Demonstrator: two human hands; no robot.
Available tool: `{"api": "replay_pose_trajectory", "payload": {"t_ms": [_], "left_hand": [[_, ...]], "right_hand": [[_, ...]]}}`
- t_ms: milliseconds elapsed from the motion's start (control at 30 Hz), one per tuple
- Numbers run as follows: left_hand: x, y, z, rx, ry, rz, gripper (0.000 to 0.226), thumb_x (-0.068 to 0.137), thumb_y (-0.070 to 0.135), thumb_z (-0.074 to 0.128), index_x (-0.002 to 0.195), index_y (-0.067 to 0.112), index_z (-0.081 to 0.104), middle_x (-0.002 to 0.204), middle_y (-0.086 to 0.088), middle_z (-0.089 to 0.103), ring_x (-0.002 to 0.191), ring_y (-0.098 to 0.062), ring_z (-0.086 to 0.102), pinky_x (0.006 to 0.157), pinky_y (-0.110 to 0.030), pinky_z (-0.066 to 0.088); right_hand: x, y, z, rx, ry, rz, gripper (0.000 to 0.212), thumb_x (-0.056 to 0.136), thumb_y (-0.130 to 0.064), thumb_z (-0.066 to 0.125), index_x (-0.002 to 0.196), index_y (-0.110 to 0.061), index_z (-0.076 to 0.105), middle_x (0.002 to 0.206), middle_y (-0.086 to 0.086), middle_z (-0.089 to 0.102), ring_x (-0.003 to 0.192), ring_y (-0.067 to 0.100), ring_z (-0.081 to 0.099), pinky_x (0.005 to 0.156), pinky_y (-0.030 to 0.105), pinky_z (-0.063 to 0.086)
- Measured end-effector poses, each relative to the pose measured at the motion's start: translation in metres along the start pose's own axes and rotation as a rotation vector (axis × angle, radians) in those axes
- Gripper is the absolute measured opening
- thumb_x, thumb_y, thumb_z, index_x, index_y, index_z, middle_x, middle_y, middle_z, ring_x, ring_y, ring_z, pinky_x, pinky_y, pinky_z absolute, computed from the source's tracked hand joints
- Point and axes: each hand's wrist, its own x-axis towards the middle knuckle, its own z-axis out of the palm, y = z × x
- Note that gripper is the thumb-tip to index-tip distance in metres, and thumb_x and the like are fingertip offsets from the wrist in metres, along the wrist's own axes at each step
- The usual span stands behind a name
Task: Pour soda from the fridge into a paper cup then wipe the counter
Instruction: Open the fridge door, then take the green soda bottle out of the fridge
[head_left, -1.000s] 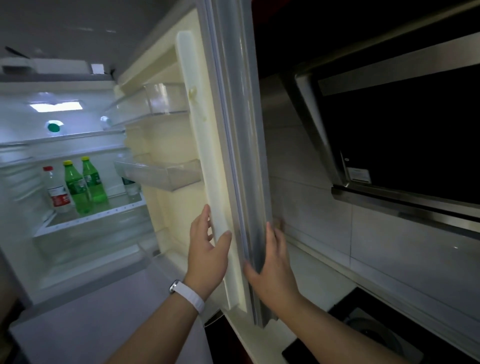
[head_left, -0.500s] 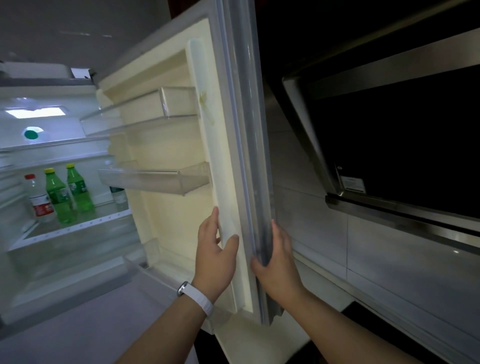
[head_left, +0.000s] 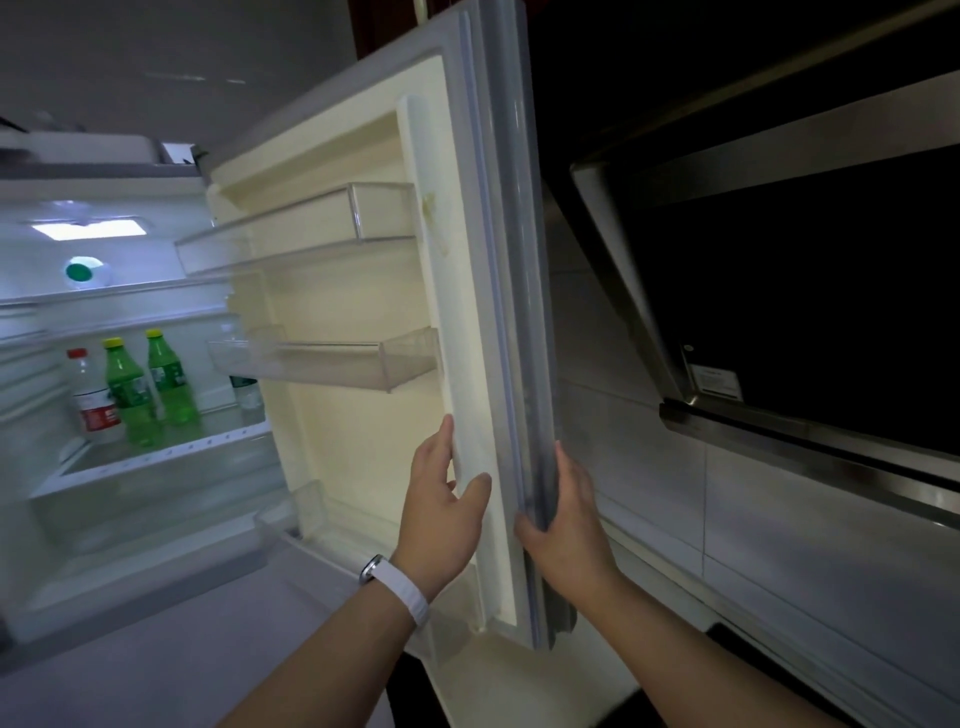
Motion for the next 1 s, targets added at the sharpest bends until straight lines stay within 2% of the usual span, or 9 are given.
{"api": "replay_pose_trajectory", "payload": {"t_ms": [100,200,367,467,533,633,767,900,1000], "left_hand": [[0.000,0.000,0.000,0.032,0.004,0.007,0.072,0.093,0.015,0.060,0.153,0.027,0.022,0.130,0.019,0.038,0.128,-0.004,0.040,0.106,-0.027,0.038],[-0.002,-0.001,-0.004,0.056,-0.015,0.009,0.071,0.093,0.018,0.060,0.153,0.029,0.024,0.136,0.018,0.037,0.130,-0.003,0.039,0.108,-0.026,0.034],[-0.017,-0.015,-0.032,0.191,-0.034,0.022,0.052,0.093,0.015,0.061,0.139,0.031,0.043,0.134,0.015,0.044,0.125,-0.003,0.044,0.105,-0.024,0.037],[-0.034,-0.032,-0.069,0.320,-0.034,-0.016,0.039,0.093,0.014,0.060,0.129,0.029,0.053,0.129,0.014,0.051,0.120,0.001,0.047,0.104,-0.024,0.039],[-0.046,-0.044,-0.098,0.432,-0.044,-0.042,0.035,0.093,0.020,0.061,0.127,0.027,0.057,0.127,0.015,0.052,0.119,0.000,0.048,0.103,-0.022,0.037],[-0.065,-0.060,-0.148,0.673,-0.114,-0.099,0.039,0.089,0.040,0.054,0.126,0.028,0.058,0.129,0.018,0.048,0.122,-0.004,0.047,0.098,-0.016,0.032],[-0.081,-0.091,-0.208,0.869,-0.131,-0.248,0.053,0.083,0.060,0.044,0.125,0.031,0.059,0.140,0.011,0.044,0.124,-0.014,0.049,0.098,-0.021,0.036],[-0.083,-0.125,-0.258,0.964,-0.173,-0.322,0.040,0.094,0.047,0.053,0.131,0.032,0.053,0.145,0.011,0.041,0.129,-0.011,0.044,0.104,-0.021,0.032],[-0.079,-0.156,-0.293,0.990,-0.200,-0.351,0.053,0.088,0.060,0.045,0.133,0.033,0.051,0.144,0.013,0.043,0.129,-0.008,0.043,0.105,-0.021,0.033]], "right_hand": [[0.000,-0.001,0.001,-0.013,0.021,-0.003,0.095,0.088,-0.029,0.069,0.154,-0.034,0.001,0.157,-0.013,0.009,0.143,0.013,0.024,0.106,0.028,0.033],[-0.004,-0.005,-0.001,-0.041,0.065,-0.031,0.086,0.087,-0.029,0.068,0.152,-0.033,0.011,0.155,-0.014,0.011,0.141,0.015,0.027,0.111,0.036,0.037],[-0.014,-0.023,0.001,-0.073,0.084,-0.205,0.056,0.089,-0.022,0.064,0.139,-0.025,0.039,0.143,-0.014,0.028,0.131,0.009,0.033,0.104,0.028,0.035],[-0.018,-0.039,0.012,-0.086,-0.021,-0.333,0.037,0.090,-0.027,0.056,0.127,-0.023,0.051,0.127,-0.019,0.037,0.120,0.004,0.040,0.098,0.024,0.035],[-0.019,-0.048,0.025,-0.102,-0.141,-0.398,0.036,0.089,-0.031,0.052,0.124,-0.023,0.054,0.120,-0.020,0.044,0.114,0.004,0.047,0.092,0.021,0.036],[-0.020,-0.056,0.056,-0.193,-0.341,-0.486,0.034,0.093,-0.033,0.052,0.127,-0.026,0.053,0.124,-0.018,0.049,0.114,0.005,0.049,0.089,0.022,0.040],[-0.014,-0.069,0.106,-0.332,-0.540,-0.499,0.033,0.091,-0.039,0.048,0.122,-0.029,0.052,0.125,-0.015,0.045,0.112,0.010,0.048,0.086,0.028,0.042],[0.000,-0.091,0.159,-0.403,-0.667,-0.505,0.044,0.090,-0.043,0.046,0.131,-0.027,0.050,0.131,-0.009,0.047,0.119,0.015,0.048,0.095,0.031,0.043],[0.010,-0.105,0.201,-0.479,-0.721,-0.541,0.043,0.093,-0.043,0.045,0.132,-0.025,0.049,0.132,-0.006,0.047,0.119,0.017,0.048,0.093,0.031,0.042]]}}
